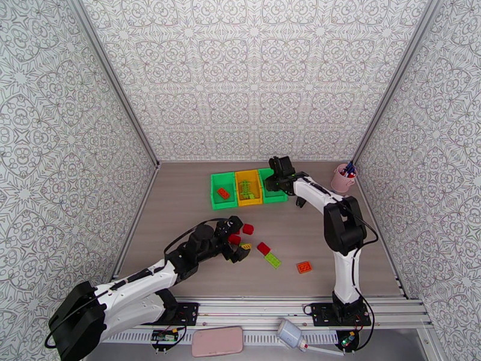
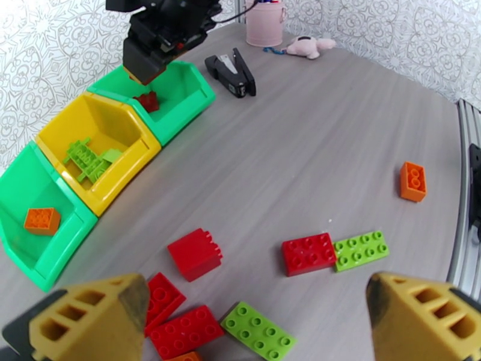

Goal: Sort the legos into containers by color

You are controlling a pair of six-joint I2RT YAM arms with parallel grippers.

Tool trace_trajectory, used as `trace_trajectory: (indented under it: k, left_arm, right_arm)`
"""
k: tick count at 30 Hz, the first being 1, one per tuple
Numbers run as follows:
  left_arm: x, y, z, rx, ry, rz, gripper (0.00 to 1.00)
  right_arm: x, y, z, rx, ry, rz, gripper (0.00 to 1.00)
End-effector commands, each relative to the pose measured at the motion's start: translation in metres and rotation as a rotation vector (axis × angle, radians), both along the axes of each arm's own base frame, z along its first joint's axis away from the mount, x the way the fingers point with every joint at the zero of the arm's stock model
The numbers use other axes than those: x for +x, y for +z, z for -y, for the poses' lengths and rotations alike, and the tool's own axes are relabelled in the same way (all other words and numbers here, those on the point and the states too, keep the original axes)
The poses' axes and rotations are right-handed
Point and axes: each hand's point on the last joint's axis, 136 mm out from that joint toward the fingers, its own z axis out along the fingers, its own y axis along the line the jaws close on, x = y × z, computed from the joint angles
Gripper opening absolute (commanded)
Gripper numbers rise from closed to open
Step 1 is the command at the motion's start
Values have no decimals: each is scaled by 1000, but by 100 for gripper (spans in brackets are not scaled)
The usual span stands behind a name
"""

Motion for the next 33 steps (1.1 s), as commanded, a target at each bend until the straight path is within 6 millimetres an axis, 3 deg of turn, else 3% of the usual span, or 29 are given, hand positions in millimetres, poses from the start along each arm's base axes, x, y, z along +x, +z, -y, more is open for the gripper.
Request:
trace_trajectory:
  k: [1, 4, 10, 16, 21, 24, 33]
  left_arm:
    - [0, 1, 1, -6, 1, 15, 100]
    - [-1, 2, 1, -7, 3, 18, 100]
    - [5, 7, -5, -21, 53, 20, 100]
    - [31, 10, -25, -24, 253, -45, 100]
    - [55, 0, -51, 26, 494, -176, 100]
    - [63, -7, -55, 45, 576, -259, 100]
    - [78, -48, -66, 176, 768, -528, 96]
  right_arm:
    - [7, 0, 5, -9, -21, -6, 41]
    - [7, 5, 5, -4, -15, 1, 45]
    - [0, 32, 6, 20, -2, 53, 64]
    - [-22, 62, 2, 75, 60, 122, 77]
    - [-59, 87, -11, 169, 217, 223, 86]
    - [-87, 96, -17, 208, 317, 271, 89]
    - [-166, 100, -24, 239, 493, 313, 91]
